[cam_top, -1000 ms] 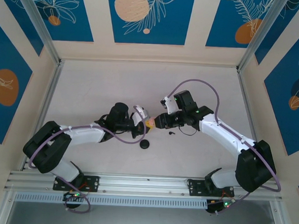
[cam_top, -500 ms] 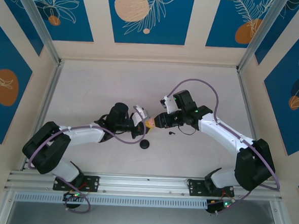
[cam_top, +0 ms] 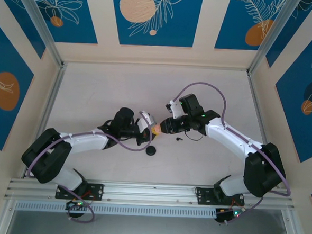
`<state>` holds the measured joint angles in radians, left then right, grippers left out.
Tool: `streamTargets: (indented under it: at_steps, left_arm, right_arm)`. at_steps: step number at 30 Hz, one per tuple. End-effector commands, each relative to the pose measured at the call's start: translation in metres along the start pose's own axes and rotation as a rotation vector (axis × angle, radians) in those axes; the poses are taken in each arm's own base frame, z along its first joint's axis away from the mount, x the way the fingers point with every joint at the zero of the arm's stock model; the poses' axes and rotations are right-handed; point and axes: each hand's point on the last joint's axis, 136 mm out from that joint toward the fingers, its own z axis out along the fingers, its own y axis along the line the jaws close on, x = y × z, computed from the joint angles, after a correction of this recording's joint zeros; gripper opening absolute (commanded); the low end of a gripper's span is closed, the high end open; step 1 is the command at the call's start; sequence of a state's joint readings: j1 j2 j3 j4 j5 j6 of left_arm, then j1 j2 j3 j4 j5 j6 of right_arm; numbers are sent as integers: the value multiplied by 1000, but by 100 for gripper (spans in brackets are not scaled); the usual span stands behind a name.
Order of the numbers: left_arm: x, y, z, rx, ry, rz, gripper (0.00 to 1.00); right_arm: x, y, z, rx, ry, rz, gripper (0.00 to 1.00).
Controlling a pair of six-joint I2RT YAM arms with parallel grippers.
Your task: Insert wireless bluetooth earbuds into charging case
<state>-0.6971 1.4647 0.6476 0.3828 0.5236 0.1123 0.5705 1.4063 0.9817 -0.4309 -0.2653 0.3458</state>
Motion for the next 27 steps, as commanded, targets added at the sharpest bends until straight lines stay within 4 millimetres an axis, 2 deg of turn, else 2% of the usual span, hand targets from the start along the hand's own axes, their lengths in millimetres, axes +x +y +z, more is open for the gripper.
streamTargets:
  at_steps: [1,8,18,27]
  left_arm:
    - [-14,-5,-5,-1,-35,53,9]
    - [-14,-3,-5,-14,-26,60,10]
    - [-15,-1,-6,-30,-21,69,9]
    - [-17,-1,-7,-34,-22,76,9]
  right_arm:
    - [-4,4,-2,13,-1,24,23]
    - [0,7,1,44,3,102,21]
    - [9,-3,2,123,-17,283,20]
    - [12,-8,-2,162,-24,335,25]
